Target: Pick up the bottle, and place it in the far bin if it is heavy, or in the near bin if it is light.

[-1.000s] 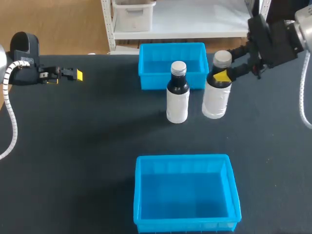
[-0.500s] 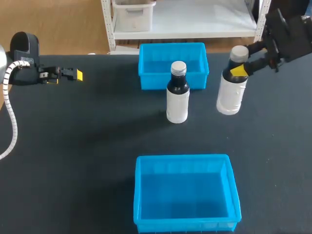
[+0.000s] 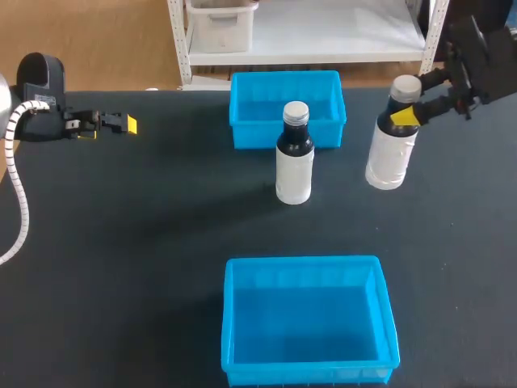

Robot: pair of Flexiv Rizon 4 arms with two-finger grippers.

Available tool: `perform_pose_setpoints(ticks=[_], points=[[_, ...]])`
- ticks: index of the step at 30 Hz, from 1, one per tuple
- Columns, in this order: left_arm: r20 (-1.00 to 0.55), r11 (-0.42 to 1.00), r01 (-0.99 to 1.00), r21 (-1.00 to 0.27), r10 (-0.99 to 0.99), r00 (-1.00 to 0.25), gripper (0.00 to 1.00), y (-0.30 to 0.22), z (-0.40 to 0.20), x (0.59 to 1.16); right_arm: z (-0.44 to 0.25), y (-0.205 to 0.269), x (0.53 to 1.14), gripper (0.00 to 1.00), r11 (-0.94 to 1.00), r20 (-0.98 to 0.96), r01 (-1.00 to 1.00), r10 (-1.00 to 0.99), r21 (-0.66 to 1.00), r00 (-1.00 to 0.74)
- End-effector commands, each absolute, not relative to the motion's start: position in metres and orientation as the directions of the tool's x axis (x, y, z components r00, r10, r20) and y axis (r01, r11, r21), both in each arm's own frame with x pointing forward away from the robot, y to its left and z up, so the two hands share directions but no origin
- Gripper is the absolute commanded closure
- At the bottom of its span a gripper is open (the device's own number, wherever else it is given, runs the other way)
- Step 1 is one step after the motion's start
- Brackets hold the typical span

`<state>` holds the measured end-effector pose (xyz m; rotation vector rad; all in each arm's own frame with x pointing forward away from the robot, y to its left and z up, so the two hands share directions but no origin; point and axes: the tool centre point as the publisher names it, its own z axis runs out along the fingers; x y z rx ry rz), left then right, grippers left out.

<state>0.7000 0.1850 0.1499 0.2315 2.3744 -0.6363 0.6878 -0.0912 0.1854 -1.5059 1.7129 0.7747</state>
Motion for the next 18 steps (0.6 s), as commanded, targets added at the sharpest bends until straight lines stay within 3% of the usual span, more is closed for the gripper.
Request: perform_pose_setpoints(ticks=[1, 18], points=[[-0.642, 0.866, 0.321, -0.383, 0.000, -0.767, 0.00, 0.185, 0.150, 0.700, 0.188, -0.092, 0.688, 1.00, 0.136, -0.829, -0.991, -0.556, -0.019, -0.061], [-0.642, 0.866, 0.321, -0.383, 0.000, -0.767, 0.00, 0.185, 0.150, 0.700, 0.199, -0.078, 0.712, 1.00, 0.140, -0.827, -0.990, -0.559, -0.026, -0.057]])
